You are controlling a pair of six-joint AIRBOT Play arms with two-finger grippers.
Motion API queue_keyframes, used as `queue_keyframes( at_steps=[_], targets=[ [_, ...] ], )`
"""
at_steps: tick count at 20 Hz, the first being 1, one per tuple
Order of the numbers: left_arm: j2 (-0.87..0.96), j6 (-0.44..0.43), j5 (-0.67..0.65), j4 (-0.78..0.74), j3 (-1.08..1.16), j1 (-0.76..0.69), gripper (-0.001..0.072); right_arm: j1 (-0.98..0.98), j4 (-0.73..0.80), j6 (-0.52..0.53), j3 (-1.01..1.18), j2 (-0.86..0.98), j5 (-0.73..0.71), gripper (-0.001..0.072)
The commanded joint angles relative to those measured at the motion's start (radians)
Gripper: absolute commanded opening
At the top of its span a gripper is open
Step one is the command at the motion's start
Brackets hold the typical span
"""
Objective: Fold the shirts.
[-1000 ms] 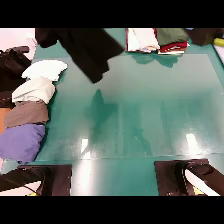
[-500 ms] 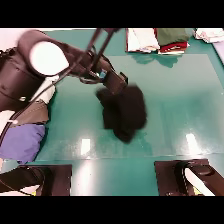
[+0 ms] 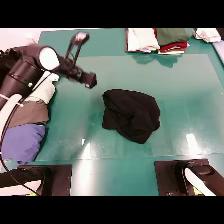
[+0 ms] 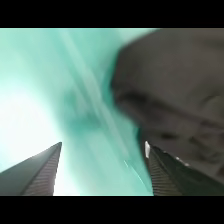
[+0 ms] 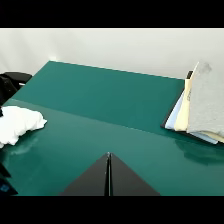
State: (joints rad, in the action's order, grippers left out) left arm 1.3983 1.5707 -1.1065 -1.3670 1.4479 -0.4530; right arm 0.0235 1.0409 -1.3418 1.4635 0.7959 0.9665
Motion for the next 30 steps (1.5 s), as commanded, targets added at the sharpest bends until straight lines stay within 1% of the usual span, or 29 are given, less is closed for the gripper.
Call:
queue_keyframes(
  at_steps=[1,3,5,8,10,11,12,13,15,17,19,20,21,22,24,26,28,30],
  targets=[
    [0.039,-0.012,0.046,0.180,-0.205,0.042,0.0610,0.008,-0.003,-0.001,0.000,0.020,0.005,0.0015],
    [0.064,-0.113,0.088,0.358,-0.286,0.024,0.0610,0.008,-0.003,-0.001,0.000,0.035,0.011,0.0015],
    [0.083,-0.180,0.153,0.467,-0.335,-0.018,0.0609,0.008,-0.003,-0.001,0.000,0.051,0.025,0.0015],
    [0.120,-0.191,0.248,0.474,-0.338,-0.097,0.0608,0.008,-0.002,-0.001,0.000,0.075,0.057,0.0015],
    [0.133,-0.183,0.302,0.477,-0.338,-0.116,0.0596,0.008,-0.002,-0.001,0.000,0.091,0.082,0.0016],
    [0.133,-0.183,0.322,0.476,-0.336,-0.114,0.0404,0.008,-0.002,-0.001,0.000,0.099,0.098,0.0015],
    [0.133,-0.183,0.320,0.469,-0.324,-0.100,0.0128,-0.002,0.001,-0.001,-0.001,0.108,0.129,0.0016],
    [0.132,-0.183,0.296,0.456,-0.302,-0.076,0.0024,-0.017,0.001,-0.001,-0.001,0.119,0.173,0.0016],
    [0.132,-0.184,0.199,0.422,-0.219,-0.001,0.0026,-0.067,0.001,-0.001,-0.029,0.141,0.291,0.0016],
    [0.132,-0.184,0.117,0.375,-0.132,0.076,0.0026,-0.131,0.001,-0.001,-0.144,0.140,0.354,0.0016],
    [0.132,-0.185,0.080,0.344,-0.078,0.130,0.0026,-0.204,0.002,0.000,-0.324,0.129,0.346,0.0016],
    [0.132,-0.184,0.073,0.343,-0.069,0.151,0.0026,-0.240,-0.001,0.000,-0.427,0.132,0.318,0.0047],
    [0.132,-0.184,0.069,0.342,-0.068,0.164,0.0026,-0.261,-0.003,-0.001,-0.516,0.146,0.291,0.0275],
    [0.132,-0.184,0.068,0.338,-0.068,0.170,0.0026,-0.267,-0.003,-0.001,-0.597,0.179,0.269,0.0458],
    [0.132,-0.184,0.079,0.335,-0.068,0.170,0.0026,-0.237,-0.005,0.000,-0.696,0.268,0.232,0.0463],
    [0.132,-0.184,0.092,0.333,-0.068,0.170,0.0026,-0.164,-0.059,0.009,-0.730,0.357,0.157,0.0463],
    [0.132,-0.185,0.095,0.333,-0.068,0.170,0.0026,-0.077,-0.141,0.052,-0.717,0.436,0.075,0.0462],
    [0.132,-0.185,0.095,0.333,-0.068,0.170,0.0026,-0.006,-0.148,0.052,-0.673,0.515,0.027,0.0449]
  ],
)
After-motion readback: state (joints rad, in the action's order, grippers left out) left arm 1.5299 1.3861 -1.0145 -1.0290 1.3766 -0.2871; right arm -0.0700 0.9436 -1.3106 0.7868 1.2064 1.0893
